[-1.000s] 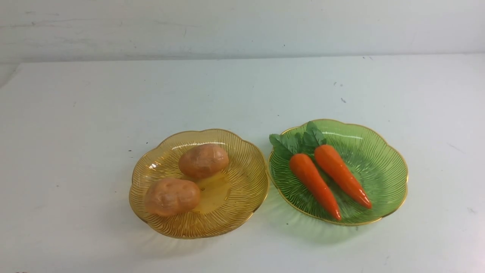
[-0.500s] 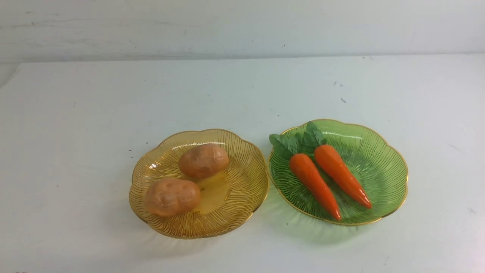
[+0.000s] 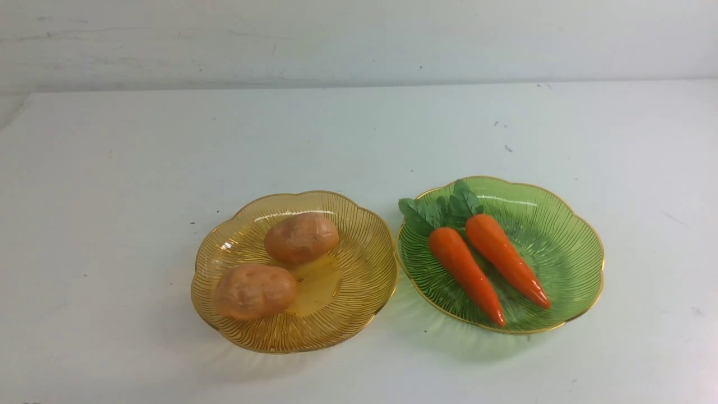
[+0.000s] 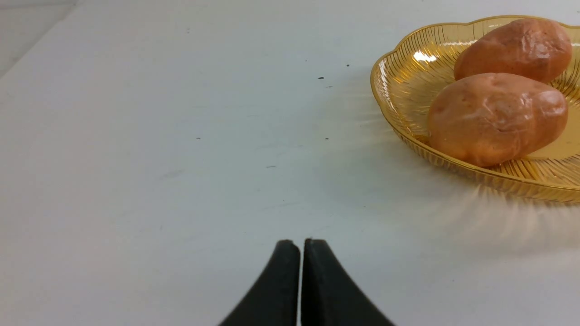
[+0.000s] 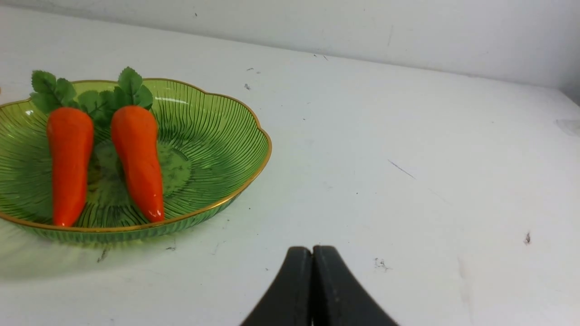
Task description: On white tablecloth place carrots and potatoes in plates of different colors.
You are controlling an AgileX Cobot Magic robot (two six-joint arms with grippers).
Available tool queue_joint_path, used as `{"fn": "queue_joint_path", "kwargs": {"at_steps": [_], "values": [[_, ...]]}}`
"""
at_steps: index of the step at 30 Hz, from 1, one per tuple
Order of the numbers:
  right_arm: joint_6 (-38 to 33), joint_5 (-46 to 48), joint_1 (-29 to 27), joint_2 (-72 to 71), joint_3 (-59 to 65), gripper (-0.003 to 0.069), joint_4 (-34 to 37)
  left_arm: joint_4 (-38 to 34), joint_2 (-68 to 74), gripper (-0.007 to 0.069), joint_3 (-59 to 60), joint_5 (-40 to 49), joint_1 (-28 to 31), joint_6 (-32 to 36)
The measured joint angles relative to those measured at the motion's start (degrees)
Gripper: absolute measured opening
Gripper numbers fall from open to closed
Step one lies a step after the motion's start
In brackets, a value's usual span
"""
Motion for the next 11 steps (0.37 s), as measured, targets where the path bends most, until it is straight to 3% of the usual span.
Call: {"fn": "queue_joint_path", "kwargs": {"at_steps": [11], "values": [[0.00,0.00,0.00,0.00,0.00,-0.0015,0.00,0.00,0.00,-0.0003,0.00,0.00,0.00,0.40]]}}
